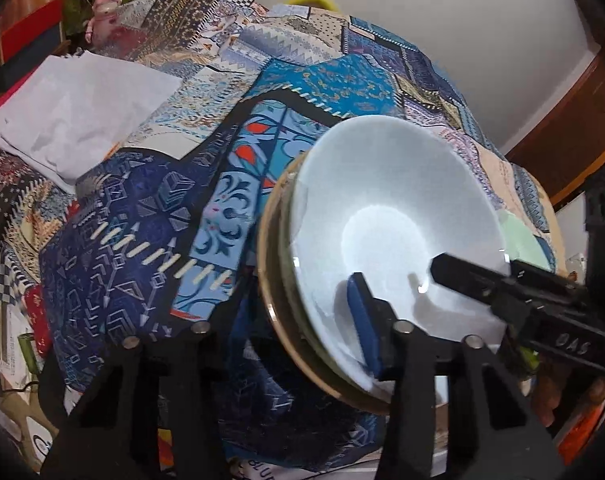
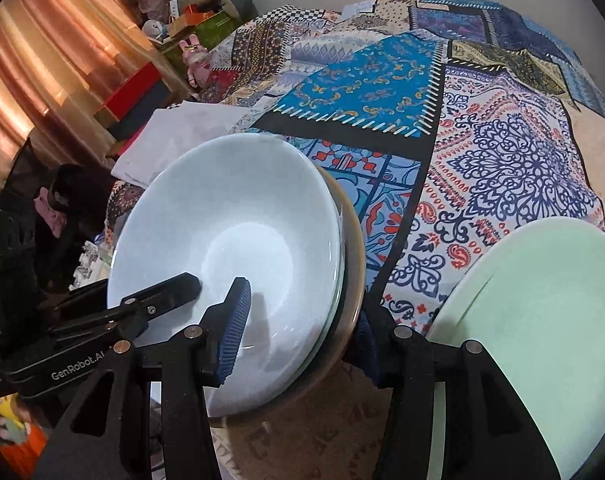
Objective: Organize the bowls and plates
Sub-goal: 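Grip the nested bowl stack rim with the right tool and carry it over the plates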
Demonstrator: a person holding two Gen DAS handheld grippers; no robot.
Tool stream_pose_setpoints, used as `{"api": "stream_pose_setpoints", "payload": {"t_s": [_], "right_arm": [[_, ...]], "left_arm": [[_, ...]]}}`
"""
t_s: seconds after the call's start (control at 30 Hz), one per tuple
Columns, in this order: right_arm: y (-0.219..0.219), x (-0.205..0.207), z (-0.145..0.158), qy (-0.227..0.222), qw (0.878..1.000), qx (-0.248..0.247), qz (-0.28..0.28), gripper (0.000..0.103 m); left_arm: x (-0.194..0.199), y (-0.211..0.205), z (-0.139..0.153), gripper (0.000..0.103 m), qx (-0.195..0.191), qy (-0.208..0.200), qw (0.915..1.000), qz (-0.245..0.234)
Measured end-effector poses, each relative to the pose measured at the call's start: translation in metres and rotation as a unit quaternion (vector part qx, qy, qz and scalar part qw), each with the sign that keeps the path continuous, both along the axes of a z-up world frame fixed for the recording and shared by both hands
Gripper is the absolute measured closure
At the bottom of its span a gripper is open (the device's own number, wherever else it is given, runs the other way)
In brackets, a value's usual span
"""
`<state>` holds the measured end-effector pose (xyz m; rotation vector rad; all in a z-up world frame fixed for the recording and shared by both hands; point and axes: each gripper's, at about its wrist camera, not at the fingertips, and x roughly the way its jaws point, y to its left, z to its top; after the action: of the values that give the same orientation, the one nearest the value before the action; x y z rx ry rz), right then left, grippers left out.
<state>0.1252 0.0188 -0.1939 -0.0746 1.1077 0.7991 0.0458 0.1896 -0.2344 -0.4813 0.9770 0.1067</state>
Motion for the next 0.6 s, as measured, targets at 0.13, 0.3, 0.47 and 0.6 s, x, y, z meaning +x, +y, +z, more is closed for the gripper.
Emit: {"api": "stream_pose_setpoints", "payload": {"t_s": [0.13, 0.3, 0.47, 0.6], "right_arm": [[0.000, -0.002, -0.001, -0.013, 1.000, -0.003, -0.005, 0.060], [-0.001, 0.001, 0.000, -0.012, 1.000, -0.003, -0.015, 0.064], [-0.004, 0.003, 0.001, -0.003, 1.000, 0.009, -0.025, 0.065], [-0.007, 0.004, 0.003, 0.003, 0.999, 0.016, -0.033, 0.065]], "left_arm": [[0.005, -0.005, 0.004, 0.067, 0.005, 0.002, 1.0000, 0.005], [0.010, -0.005, 0.006, 0.067, 0.003, 0.014, 0.9997, 0.019], [0.015, -0.009, 0.010, 0.067, 0.014, 0.021, 0.9993, 0.028], [0.016, -0.010, 0.012, 0.067, 0.017, 0.025, 0.9991, 0.029]]}}
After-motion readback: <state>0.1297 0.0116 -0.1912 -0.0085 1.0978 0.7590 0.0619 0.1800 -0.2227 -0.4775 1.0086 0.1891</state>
